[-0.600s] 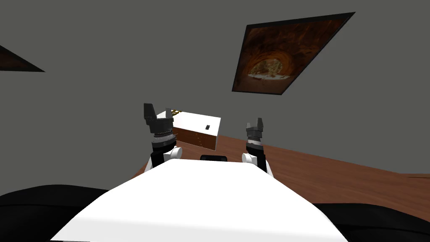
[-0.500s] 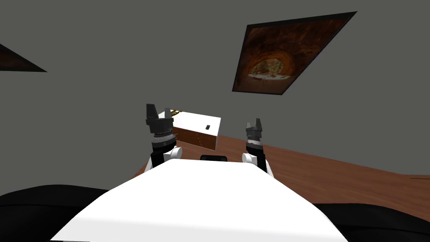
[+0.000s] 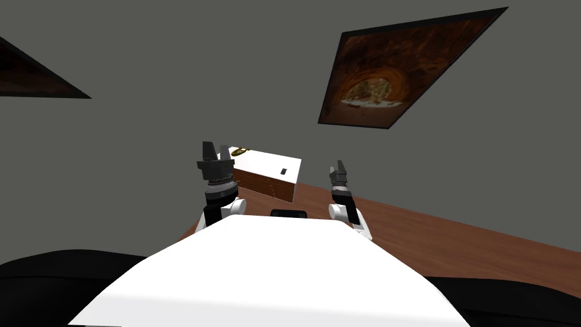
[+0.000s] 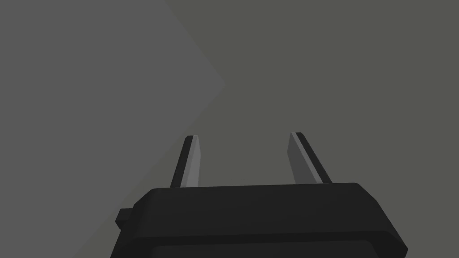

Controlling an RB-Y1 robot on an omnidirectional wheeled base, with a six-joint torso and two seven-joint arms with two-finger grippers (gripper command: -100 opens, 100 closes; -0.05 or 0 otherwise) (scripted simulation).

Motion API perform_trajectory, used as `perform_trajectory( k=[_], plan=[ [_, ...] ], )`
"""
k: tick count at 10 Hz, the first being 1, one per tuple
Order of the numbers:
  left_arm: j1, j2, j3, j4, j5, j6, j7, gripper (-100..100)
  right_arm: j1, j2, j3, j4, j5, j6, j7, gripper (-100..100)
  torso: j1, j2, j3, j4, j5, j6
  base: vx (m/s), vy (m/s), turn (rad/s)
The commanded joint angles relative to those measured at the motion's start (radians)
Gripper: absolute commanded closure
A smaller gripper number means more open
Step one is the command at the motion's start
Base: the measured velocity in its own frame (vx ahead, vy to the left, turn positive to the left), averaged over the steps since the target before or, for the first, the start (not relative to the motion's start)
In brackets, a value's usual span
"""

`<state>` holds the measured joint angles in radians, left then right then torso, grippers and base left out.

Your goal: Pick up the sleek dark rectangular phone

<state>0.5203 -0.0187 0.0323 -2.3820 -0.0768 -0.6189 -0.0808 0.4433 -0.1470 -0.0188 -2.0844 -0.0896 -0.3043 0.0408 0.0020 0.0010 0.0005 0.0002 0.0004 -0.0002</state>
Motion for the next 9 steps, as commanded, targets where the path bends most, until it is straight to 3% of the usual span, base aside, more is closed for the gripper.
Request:
perform_trajectory(
  k=[1, 3, 4, 5, 6, 7, 8, 9],
  plan=[
    [0.0, 0.0, 0.0, 0.0, 0.0, 0.0, 0.0, 0, -0.022, -0.013, -0.003, 0.029, -0.008, 0.026, 0.012, -100, 0.0, 0.0, 0.0, 0.0, 0.0, 0.0, -0.011, 0.025, 0.024],
    [0.0, 0.0, 0.0, 0.0, 0.0, 0.0, 0.0, 0, -0.087, -0.056, -0.016, 0.093, -0.041, 0.092, 0.049, -100, 0.0, -0.001, 0.0, 0.0, 0.0, 0.0, -0.013, 0.032, 0.113],
    [0.0, 0.0, 0.0, 0.0, 0.0, 0.0, 0.0, 0, -0.089, -0.056, -0.016, 0.109, -0.041, 0.1, 0.049, -100, 0.0, -0.001, 0.0, 0.0, 0.0, 0.0, -0.013, 0.025, 0.034],
    [0.0, 0.0, 0.0, 0.0, 0.0, 0.0, 0.0, 0, -0.127, -0.078, -0.023, 0.144, -0.06, 0.142, 0.07, -100, -0.001, 0.0, 0.0, 0.0, 0.0, 0.0, -0.015, 0.027, 0.069],
    [0.0, 0.0, 0.0, 0.0, 0.0, 0.0, 0.0, 0, -0.127, -0.078, -0.023, 0.154, -0.06, 0.142, 0.07, -100, 0.0, -0.001, 0.0, 0.0, 0.0, 0.0, -0.008, 0.022, 0.047],
    [0.0, 0.0, 0.0, 0.0, 0.0, 0.0, 0.0, 0, -0.166, -0.1, -0.03, 0.184, -0.079, 0.186, 0.092, -100, -0.001, -0.001, 0.0, 0.0, 0.0, 0.0, -0.013, 0.03, 0.098],
    [0.0, 0.0, 0.0, 0.0, 0.0, 0.0, 0.0, 0, -0.166, -0.1, -0.03, 0.2, -0.079, 0.186, 0.092, -100, 0.0, -0.001, 0.0, 0.0, 0.0, 0.0, -0.01, 0.022, 0.044],
    [0.0, 0.0, 0.0, 0.0, 0.0, 0.0, 0.0, 0, -0.207, -0.122, -0.037, 0.232, -0.1, 0.232, 0.116, -100, -0.001, -0.001, 0.0, 0.0, 0.0, 0.0, -0.012, 0.031, 0.109]
  ],
)
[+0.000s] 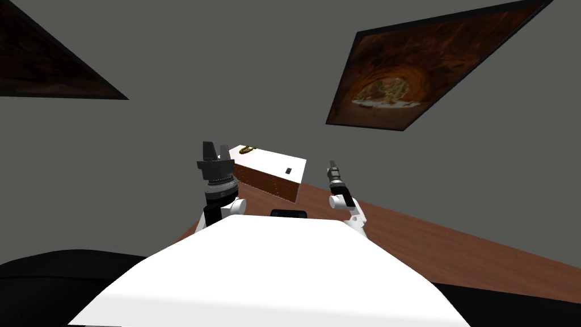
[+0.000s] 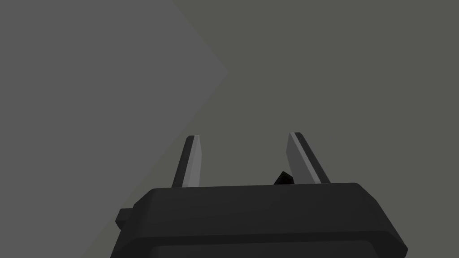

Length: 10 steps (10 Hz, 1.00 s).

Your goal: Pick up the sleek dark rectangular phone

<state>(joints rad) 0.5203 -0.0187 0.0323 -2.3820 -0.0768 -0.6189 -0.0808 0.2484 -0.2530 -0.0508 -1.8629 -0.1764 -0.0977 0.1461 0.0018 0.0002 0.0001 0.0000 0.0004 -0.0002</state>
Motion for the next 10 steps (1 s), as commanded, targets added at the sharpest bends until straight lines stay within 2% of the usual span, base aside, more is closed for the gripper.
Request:
perform_trajectory(
  k=[1, 2, 3, 4, 5, 6, 7, 8, 9, 10],
  plan=[
    [0.0, 0.0, 0.0, 0.0, 0.0, 0.0, 0.0, 0, -0.05, -0.038, -0.013, 0.05, -0.035, 0.05, 0.036, -100, 0.0, 0.0, 0.0, 0.0, 0.0, 0.0, -0.013, 0.047, 0.194],
    [0.0, 0.0, 0.0, 0.0, 0.0, 0.0, 0.0, 0, -0.055, -0.038, -0.013, 0.077, -0.035, 0.072, 0.036, -100, 0.001, 0.0, 0.0, 0.0, 0.0, 0.0, -0.008, 0.032, 0.048],
    [0.0, 0.0, 0.0, 0.0, 0.0, 0.0, 0.0, 0, -0.099, -0.06, -0.02, 0.107, -0.057, 0.107, 0.062, -100, 0.0, 0.0, 0.0, 0.0, 0.0, 0.001, -0.012, 0.032, 0.109],
    [0.0, 0.0, 0.0, 0.0, 0.0, 0.0, 0.0, 0, -0.099, -0.06, -0.02, 0.128, -0.057, 0.124, 0.062, -100, 0.0, 0.0, 0.0, 0.0, 0.0, 0.0, -0.008, 0.02, 0.061],
    [0.0, 0.0, 0.0, 0.0, 0.0, 0.0, 0.0, 0, -0.138, -0.082, -0.026, 0.161, -0.08, 0.157, 0.089, -100, -0.001, 0.0, 0.0, 0.0, 0.0, 0.001, -0.008, 0.027, 0.127],
    [0.0, 0.0, 0.0, 0.0, 0.0, 0.0, 0.0, 0, -0.143, -0.082, -0.026, 0.18, -0.08, 0.175, 0.089, -100, 0.0, 0.0, 0.0, 0.0, 0.0, 0.0, -0.004, 0.023, 0.064],
    [0.0, 0.0, 0.0, 0.0, 0.0, 0.0, 0.0, 0, -0.187, -0.103, -0.032, 0.217, -0.103, 0.21, 0.117, -100, 0.0, 0.0, 0.0, 0.0, 0.0, 0.001, -0.004, 0.032, 0.144],
    [0.0, 0.0, 0.0, 0.0, 0.0, 0.0, 0.0, 0, -0.187, -0.103, -0.032, 0.233, -0.103, 0.227, 0.117, -100, 0.0, 0.0, 0.0, 0.0, 0.0, 0.0, -0.002, 0.024, 0.07],
    [0.0, 0.0, 0.0, 0.0, 0.0, 0.0, 0.0, 0, -0.232, -0.124, -0.038, 0.271, -0.126, 0.261, 0.145, -100, 0.0, 0.0, 0.0, 0.0, 0.0, 0.001, -0.004, 0.028, 0.142],
    [0.0, 0.0, 0.0, 0.0, 0.0, 0.0, 0.0, 0, -0.232, -0.124, -0.038, 0.287, -0.126, 0.281, 0.145, -100, 0.0, 0.0, 0.0, 0.0, 0.0, 0.0, 0.001, 0.02, 0.082]
  ],
)
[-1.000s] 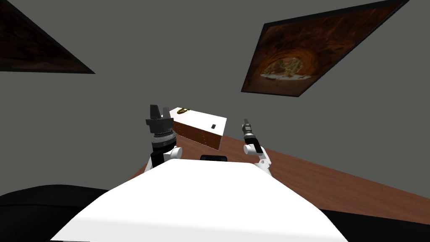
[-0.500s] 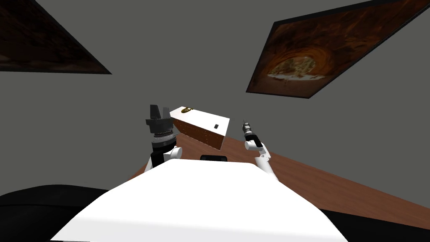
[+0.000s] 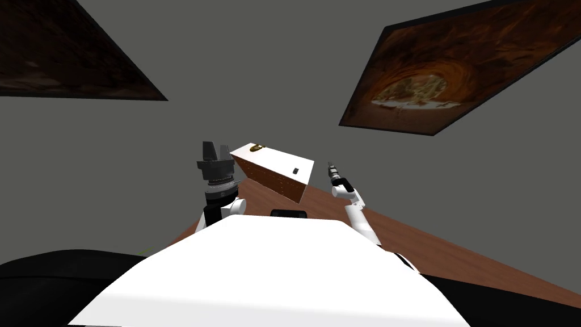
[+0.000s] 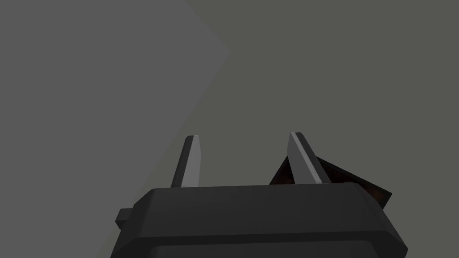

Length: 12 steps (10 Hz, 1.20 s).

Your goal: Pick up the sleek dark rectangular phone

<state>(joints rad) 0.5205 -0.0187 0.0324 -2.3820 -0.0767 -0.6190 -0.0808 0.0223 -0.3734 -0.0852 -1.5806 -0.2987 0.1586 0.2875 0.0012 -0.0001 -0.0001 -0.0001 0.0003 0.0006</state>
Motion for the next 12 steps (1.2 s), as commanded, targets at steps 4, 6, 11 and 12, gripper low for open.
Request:
perform_trajectory(
  k=[4, 6, 11, 12],
  plan=[
    [0.0, 0.0, 0.0, 0.0, 0.0, 0.0, 0.0, 0, -0.092, -0.044, -0.01, 0.115, -0.05, 0.123, 0.064, -100, 0.0, 0.0, 0.0, 0.0, 0.0, -0.001, 0.004, 0.02, 0.124],
    [0.0, 0.0, 0.0, 0.0, 0.0, 0.0, 0.0, 0, -0.134, -0.062, -0.012, 0.168, -0.073, 0.169, 0.094, -100, -0.001, 0.0, 0.0, 0.0, 0.0, 0.0, 0.003, 0.011, 0.111],
    [0.0, 0.0, 0.0, 0.0, 0.0, 0.0, 0.0, 0, -0.213, -0.096, -0.01, 0.283, -0.117, 0.292, 0.156, -100, 0.0, -0.001, 0.0, 0.0, 0.0, -0.001, 0.012, 0.008, 0.134],
    [0.0, 0.0, 0.0, 0.0, 0.0, 0.0, 0.0, 0, -0.25, -0.111, -0.007, 0.313, -0.139, 0.326, 0.188, -100, -0.001, -0.001, 0.0, 0.0, 0.0, 0.0, 0.02, 0.003, 0.138]
  ],
)
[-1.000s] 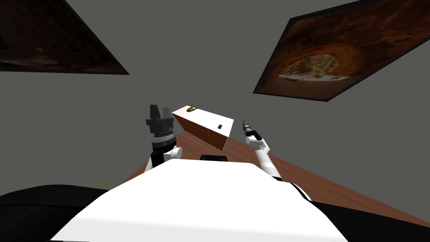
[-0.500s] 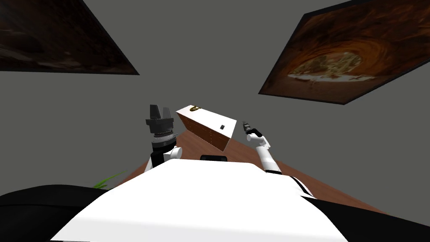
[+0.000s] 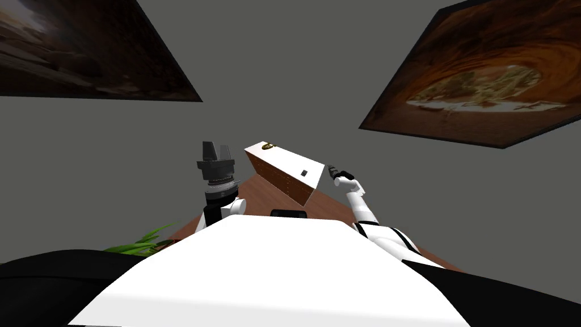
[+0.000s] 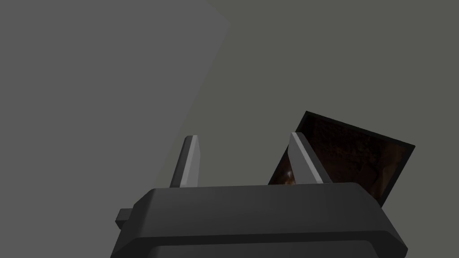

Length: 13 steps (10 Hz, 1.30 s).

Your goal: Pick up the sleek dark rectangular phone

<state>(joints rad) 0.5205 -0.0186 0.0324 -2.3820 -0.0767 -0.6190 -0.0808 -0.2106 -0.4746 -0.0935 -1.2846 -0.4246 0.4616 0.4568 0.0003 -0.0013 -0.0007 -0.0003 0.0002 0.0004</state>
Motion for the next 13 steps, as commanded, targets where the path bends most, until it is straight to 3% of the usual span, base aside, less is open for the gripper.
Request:
perform_trajectory(
  k=[1, 2, 4, 5, 6, 7, 8, 9, 10, 11, 12, 13],
  plan=[
    [0.0, 0.0, 0.0, 0.0, 0.0, 0.0, 0.0, 0, -0.017, -0.009, 0.002, 0.044, -0.013, 0.041, 0.018, -100, 0.0, 0.0, 0.0, 0.0, 0.0, 0.0, 0.017, 0.001, 0.132],
    [0.0, 0.0, 0.0, 0.0, 0.0, 0.0, 0.0, 0, -0.052, -0.023, 0.007, 0.068, -0.033, 0.079, 0.05, -100, 0.0, 0.0, 0.0, 0.0, 0.0, 0.001, 0.017, 0.002, 0.245],
    [0.0, 0.0, 0.0, 0.0, 0.0, 0.0, 0.0, 0, -0.052, -0.023, 0.007, 0.1, -0.033, 0.092, 0.05, -100, 0.0, 0.0, 0.0, 0.0, 0.0, 0.001, 0.012, -0.005, 0.053],
    [0.0, 0.0, 0.0, 0.0, 0.0, 0.0, 0.0, 0, -0.086, -0.035, 0.013, 0.146, -0.053, 0.14, 0.081, -100, -0.001, 0.001, 0.0, 0.0, 0.0, 0.001, 0.015, -0.003, 0.25],
    [0.0, 0.0, 0.0, 0.0, 0.0, 0.0, 0.0, 0, -0.086, -0.035, 0.013, 0.156, -0.053, 0.143, 0.081, -100, 0.0, 0.0, 0.0, 0.0, 0.0, 0.0, 0.018, -0.012, 0.136],
    [0.0, 0.0, 0.0, 0.0, 0.0, 0.0, 0.0, 0, -0.118, -0.046, 0.021, 0.198, -0.072, 0.183, 0.113, -100, -0.001, 0.0, 0.0, 0.0, 0.0, 0.001, 0.024, -0.013, 0.156],
    [0.0, 0.0, 0.0, 0.0, 0.0, 0.0, 0.0, 0, -0.118, -0.046, 0.021, 0.212, -0.072, 0.192, 0.113, -100, -0.001, 0.0, 0.0, 0.0, 0.0, 0.0, 0.021, -0.015, 0.127],
    [0.0, 0.0, 0.0, 0.0, 0.0, 0.0, 0.0, 0, -0.148, -0.055, 0.03, 0.245, -0.091, 0.235, 0.144, -100, -0.001, 0.0, 0.0, 0.0, 0.0, 0.001, 0.025, -0.016, 0.273],
    [0.0, 0.0, 0.0, 0.0, 0.0, 0.0, 0.0, 0, -0.148, -0.055, 0.03, 0.266, -0.091, 0.24, 0.144, -100, -0.001, 0.0, 0.0, 0.0, 0.0, 0.0, 0.024, -0.02, 0.159],
    [0.0, 0.0, 0.0, 0.0, 0.0, 0.0, 0.0, 0, -0.177, -0.063, 0.04, 0.314, -0.108, 0.275, 0.174, -100, -0.001, 0.0, 0.0, 0.0, 0.0, 0.001, 0.022, -0.018, 0.229],
    [0.0, 0.0, 0.0, 0.0, 0.0, 0.0, 0.0, 0, -0.177, -0.063, 0.04, 0.319, -0.108, 0.287, 0.174, -100, -0.001, 0.0, 0.0, 0.0, 0.0, 0.0, 0.019, -0.021, 0.117],
    [0.0, 0.0, 0.0, 0.0, 0.0, 0.0, 0.0, 0, -0.204, -0.07, 0.05, 0.366, -0.125, 0.321, 0.204, -100, -0.001, 0.0, 0.0, 0.0, 0.0, 0.001, 0.02, -0.025, 0.256]
  ],
)
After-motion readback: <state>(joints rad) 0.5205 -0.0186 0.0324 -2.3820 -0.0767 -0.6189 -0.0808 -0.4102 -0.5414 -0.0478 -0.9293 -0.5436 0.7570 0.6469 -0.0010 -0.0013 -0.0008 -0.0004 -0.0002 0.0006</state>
